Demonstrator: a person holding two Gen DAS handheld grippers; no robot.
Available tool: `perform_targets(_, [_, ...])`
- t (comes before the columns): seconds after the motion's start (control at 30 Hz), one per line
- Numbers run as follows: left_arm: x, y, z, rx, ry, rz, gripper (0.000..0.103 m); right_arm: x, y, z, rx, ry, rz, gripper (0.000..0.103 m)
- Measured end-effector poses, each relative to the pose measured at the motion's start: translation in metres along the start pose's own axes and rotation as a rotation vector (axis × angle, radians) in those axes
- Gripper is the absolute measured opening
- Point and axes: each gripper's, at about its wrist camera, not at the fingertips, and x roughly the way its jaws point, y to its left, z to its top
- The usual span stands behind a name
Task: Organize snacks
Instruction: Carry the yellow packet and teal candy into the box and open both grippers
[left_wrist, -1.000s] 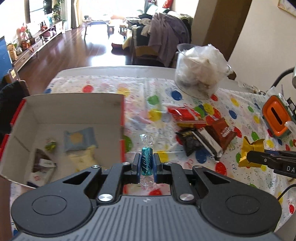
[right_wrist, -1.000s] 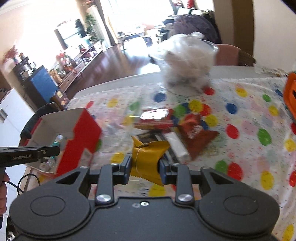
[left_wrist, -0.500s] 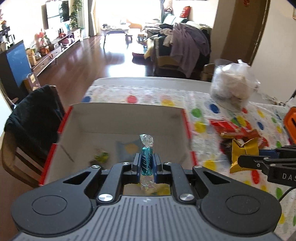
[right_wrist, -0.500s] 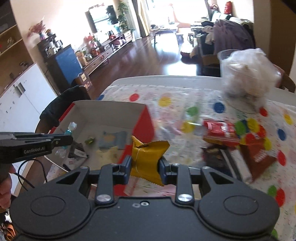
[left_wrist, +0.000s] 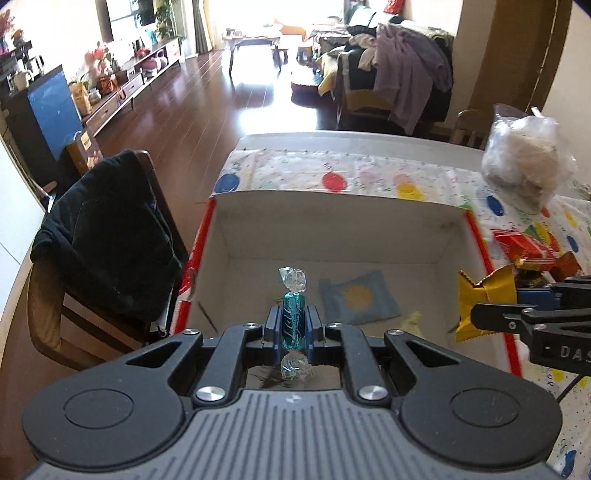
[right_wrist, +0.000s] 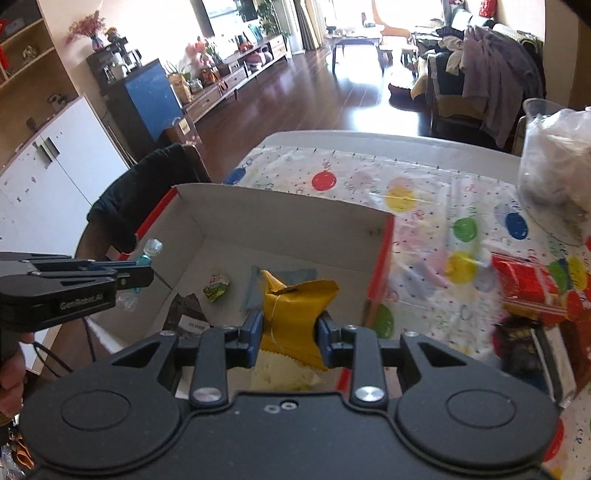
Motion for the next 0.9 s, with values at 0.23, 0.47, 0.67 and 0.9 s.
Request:
perform_targets(0.23, [0.023,0.01,0.008,0.011,0.059,-0.003,0.012,0.043,0.012,0.013,-0.01,0.072,-0.014,0.029])
perform_targets(0.47, [0.038,0.007,0.009,0.044,0.112,0.007,0.012,0.075,0.027,0.015,-0.043,0.14,-0.024,0.029])
perform_targets(0.67, [0.046,0.008,0.008,0.036,0.149,0.009,0.012,0.082,0.03,0.013,-0.052,0.164,-0.041,0.031])
perform_targets(0.9, [0.052,0.008,0.002,0.023,0.191,-0.005,0.012,0.078,0.031,0.013,-0.051,0.159,-0.049,0.035])
